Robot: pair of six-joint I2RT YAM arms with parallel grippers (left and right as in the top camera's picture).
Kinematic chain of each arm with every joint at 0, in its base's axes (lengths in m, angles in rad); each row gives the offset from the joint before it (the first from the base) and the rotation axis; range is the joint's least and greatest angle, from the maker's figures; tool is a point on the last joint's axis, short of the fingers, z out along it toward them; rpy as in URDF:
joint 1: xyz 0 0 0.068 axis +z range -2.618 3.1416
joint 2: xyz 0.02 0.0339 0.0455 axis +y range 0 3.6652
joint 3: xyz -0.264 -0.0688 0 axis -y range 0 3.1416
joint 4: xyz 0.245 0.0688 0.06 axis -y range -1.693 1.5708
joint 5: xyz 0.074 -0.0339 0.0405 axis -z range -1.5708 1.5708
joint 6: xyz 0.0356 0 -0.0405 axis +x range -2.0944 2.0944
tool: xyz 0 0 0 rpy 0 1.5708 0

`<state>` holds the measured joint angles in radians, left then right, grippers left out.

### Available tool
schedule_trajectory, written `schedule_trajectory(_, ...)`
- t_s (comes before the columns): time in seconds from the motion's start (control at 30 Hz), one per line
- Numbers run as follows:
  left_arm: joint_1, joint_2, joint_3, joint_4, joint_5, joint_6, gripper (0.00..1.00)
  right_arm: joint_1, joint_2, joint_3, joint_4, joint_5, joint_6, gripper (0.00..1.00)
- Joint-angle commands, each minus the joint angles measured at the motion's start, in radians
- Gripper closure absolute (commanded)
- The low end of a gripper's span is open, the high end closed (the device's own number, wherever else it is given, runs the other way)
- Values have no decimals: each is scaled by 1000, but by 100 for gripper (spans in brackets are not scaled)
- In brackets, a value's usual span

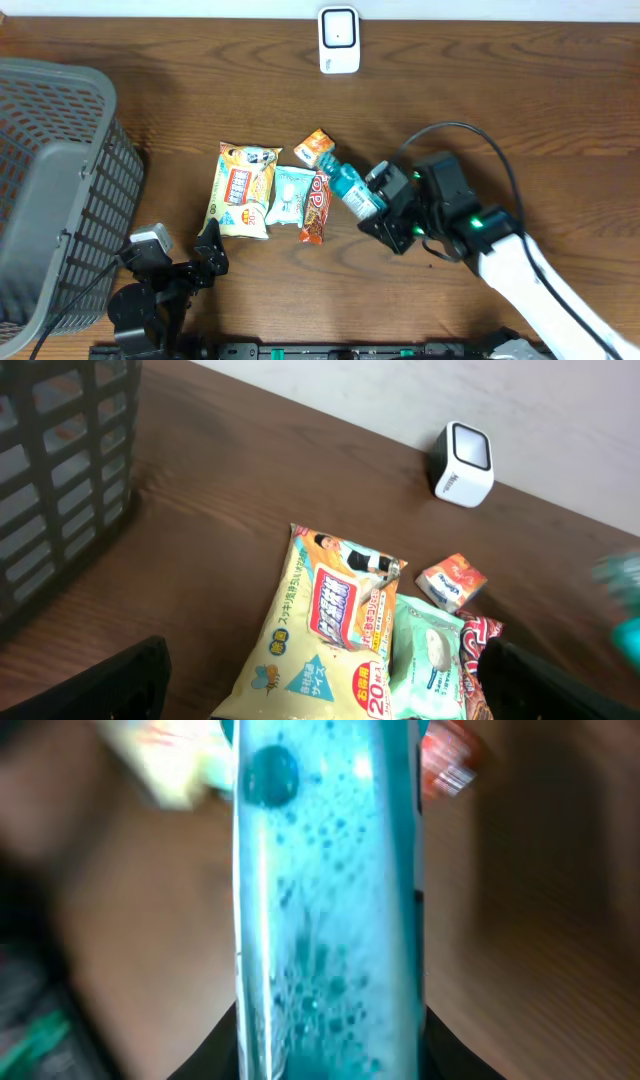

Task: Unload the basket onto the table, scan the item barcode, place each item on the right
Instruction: 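Grasp the blue Listerine bottle again with the right gripper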

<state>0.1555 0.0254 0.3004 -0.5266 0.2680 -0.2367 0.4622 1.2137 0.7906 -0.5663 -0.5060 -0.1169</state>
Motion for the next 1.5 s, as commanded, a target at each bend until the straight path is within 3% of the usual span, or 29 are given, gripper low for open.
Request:
schedule_trajectory(0.0,2,-2,-2,3,12,-5,2,-11,-135,31,-39,-204,-76,99)
schedule_trajectory(0.27,2,-2,-2,3,12,-5,2,-10,-281,31,-113,-275,-75,99)
schedule_trajectory(1.47,2,-2,-2,3,12,-5,2,-10,-280,31,-149,-316,-109,99)
